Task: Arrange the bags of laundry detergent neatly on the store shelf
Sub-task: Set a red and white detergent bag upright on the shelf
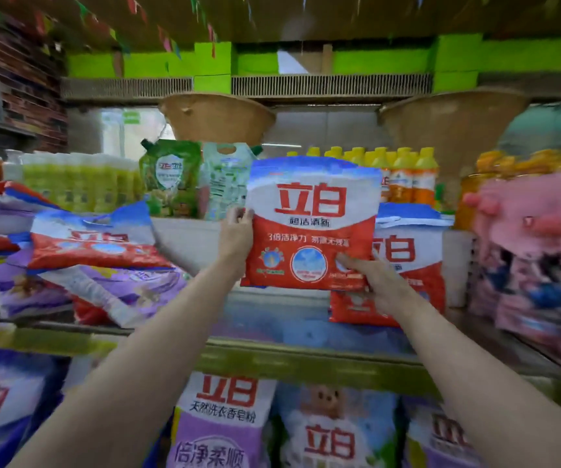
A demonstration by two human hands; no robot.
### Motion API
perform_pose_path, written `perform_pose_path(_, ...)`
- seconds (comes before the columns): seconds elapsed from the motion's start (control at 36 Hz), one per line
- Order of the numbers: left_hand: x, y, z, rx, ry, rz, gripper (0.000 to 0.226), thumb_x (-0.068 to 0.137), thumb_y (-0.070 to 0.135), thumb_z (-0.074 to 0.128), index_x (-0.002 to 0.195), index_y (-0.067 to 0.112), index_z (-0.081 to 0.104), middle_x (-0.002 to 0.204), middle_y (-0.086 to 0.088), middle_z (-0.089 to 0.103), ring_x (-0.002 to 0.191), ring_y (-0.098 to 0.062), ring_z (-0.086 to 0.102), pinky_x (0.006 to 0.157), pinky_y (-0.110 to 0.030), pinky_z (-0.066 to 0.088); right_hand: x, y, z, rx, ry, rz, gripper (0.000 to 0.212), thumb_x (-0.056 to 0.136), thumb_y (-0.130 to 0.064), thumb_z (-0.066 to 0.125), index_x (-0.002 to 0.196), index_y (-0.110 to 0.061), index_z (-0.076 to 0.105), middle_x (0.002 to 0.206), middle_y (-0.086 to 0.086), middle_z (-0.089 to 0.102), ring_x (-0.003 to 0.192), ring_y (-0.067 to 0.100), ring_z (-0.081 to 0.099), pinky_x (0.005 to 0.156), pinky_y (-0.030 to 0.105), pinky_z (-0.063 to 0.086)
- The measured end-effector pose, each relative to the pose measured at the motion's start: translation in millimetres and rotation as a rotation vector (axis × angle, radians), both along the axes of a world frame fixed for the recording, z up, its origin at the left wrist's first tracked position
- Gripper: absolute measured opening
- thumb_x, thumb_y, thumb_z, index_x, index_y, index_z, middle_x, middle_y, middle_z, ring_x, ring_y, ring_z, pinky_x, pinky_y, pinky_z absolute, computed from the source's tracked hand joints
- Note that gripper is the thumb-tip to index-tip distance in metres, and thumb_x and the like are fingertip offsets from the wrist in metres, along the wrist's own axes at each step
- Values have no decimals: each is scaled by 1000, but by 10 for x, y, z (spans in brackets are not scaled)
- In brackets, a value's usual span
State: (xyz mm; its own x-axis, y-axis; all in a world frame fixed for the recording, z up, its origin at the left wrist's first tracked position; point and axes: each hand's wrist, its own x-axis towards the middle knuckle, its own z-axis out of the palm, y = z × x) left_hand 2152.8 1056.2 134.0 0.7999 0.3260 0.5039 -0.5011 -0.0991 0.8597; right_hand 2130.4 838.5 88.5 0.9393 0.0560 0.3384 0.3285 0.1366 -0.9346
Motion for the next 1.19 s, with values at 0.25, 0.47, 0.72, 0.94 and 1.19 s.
perform_pose_path(0.25, -91, -905, -795, 177, 244, -540, 78, 68, 7, 80, 125, 18, 28, 121, -10, 58, 93, -19, 62, 54, -22, 56, -295, -955, -165, -93, -20, -258, 29, 71, -12, 76, 95, -20, 62, 91, 3, 71, 78, 22, 67, 84, 44, 54)
perform_pose_path(0.47, 5, -1222, -1035, 326, 240, -402, 97, 65, 3, 82, 139, 20, 22, 120, -23, 51, 94, -31, 60, 83, -39, 52, -302, -1397, -548, -311, 109, -434, 49, 79, -18, 72, 123, -10, 53, 120, 9, 63, 104, 28, 62, 92, 34, 52)
perform_pose_path(0.72, 18, -1238, -1070, 316, 375, -455, 32, 78, 11, 74, 95, 11, 47, 101, -12, 62, 77, -15, 61, 59, -16, 54, -335, -1371, -587, -364, 30, -443, 48, 84, -22, 68, 128, -13, 50, 121, 7, 63, 107, 25, 61, 99, 39, 47)
perform_pose_path(0.94, 18, -1218, -1038, 312, 439, -459, 34, 85, 7, 65, 117, 7, 53, 109, -10, 64, 83, -16, 63, 70, -23, 50, -284, -1459, -587, -355, 92, -353, 38, 83, -11, 67, 117, -13, 51, 103, 4, 64, 74, 12, 61, 46, 12, 45)
perform_pose_path(1.19, -95, -1271, -943, 368, 491, -389, 25, 85, 7, 62, 109, 7, 55, 106, -8, 63, 74, -12, 59, 63, -18, 44, -325, -1442, -575, -553, -22, -661, 53, 80, -25, 73, 120, -8, 42, 106, -2, 45, 94, 12, 49, 56, 15, 37)
